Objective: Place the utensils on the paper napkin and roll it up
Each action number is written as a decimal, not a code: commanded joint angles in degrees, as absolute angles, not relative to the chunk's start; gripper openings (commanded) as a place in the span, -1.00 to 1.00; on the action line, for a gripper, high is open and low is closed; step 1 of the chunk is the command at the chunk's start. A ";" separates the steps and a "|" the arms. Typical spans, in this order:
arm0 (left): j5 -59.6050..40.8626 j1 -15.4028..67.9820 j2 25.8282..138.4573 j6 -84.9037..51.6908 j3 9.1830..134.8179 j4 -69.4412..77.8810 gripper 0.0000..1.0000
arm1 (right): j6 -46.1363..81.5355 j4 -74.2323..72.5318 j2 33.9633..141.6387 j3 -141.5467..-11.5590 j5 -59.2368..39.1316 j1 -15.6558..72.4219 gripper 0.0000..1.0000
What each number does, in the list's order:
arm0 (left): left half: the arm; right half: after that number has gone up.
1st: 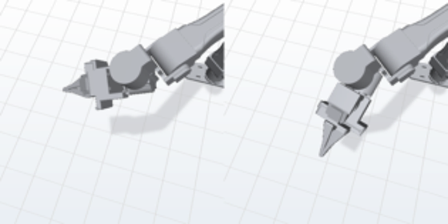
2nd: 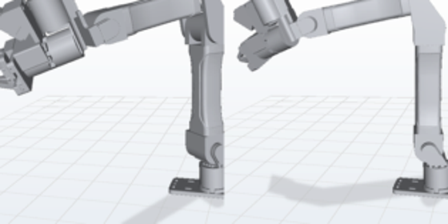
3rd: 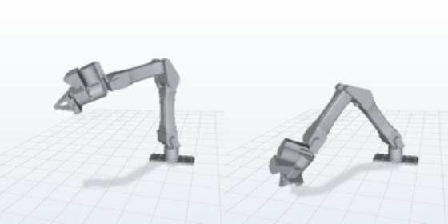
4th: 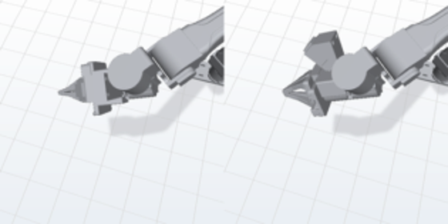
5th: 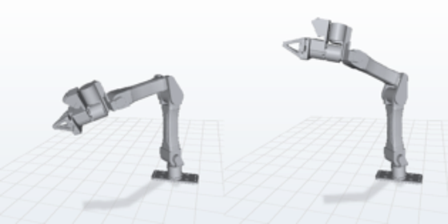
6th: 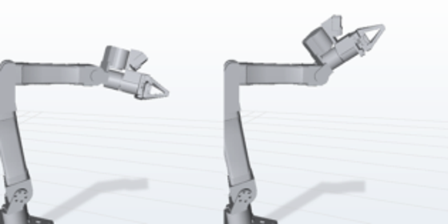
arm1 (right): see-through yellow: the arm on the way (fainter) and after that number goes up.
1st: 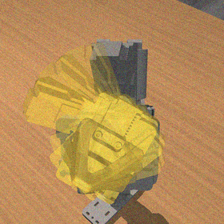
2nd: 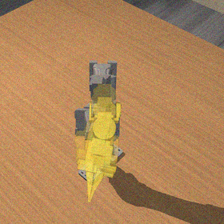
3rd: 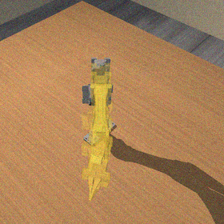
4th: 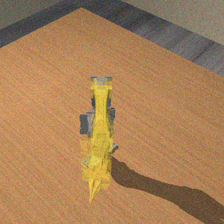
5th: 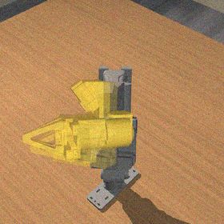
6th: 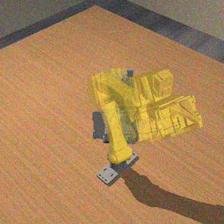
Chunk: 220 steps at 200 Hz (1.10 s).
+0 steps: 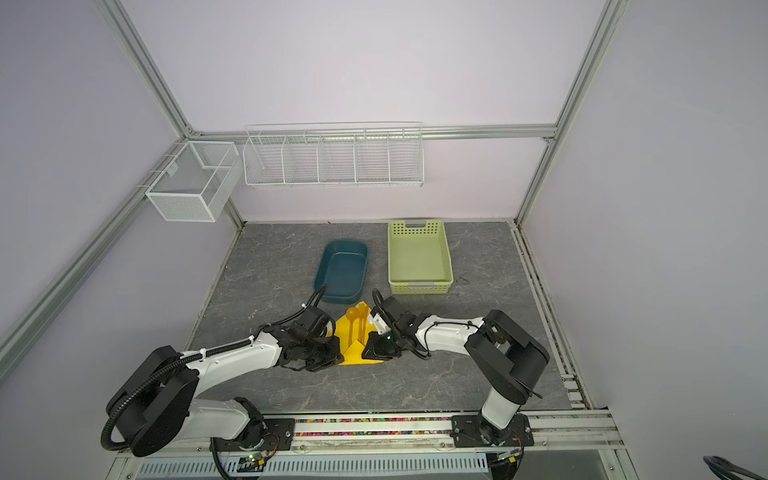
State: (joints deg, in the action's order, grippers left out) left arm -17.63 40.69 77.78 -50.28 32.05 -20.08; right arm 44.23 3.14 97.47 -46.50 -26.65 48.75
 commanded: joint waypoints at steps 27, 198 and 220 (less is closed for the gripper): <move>-17.82 40.88 76.51 -50.51 34.73 -21.93 -0.95 | 44.89 3.78 100.95 -45.70 -24.23 48.62 -0.63; -19.25 46.32 86.55 -51.06 42.33 -14.09 -0.95 | 39.93 12.00 94.32 -44.05 -23.52 47.81 -0.65; -18.51 46.32 86.78 -51.31 41.76 -13.79 -0.95 | 39.99 13.10 93.13 -44.93 -22.84 47.81 -0.60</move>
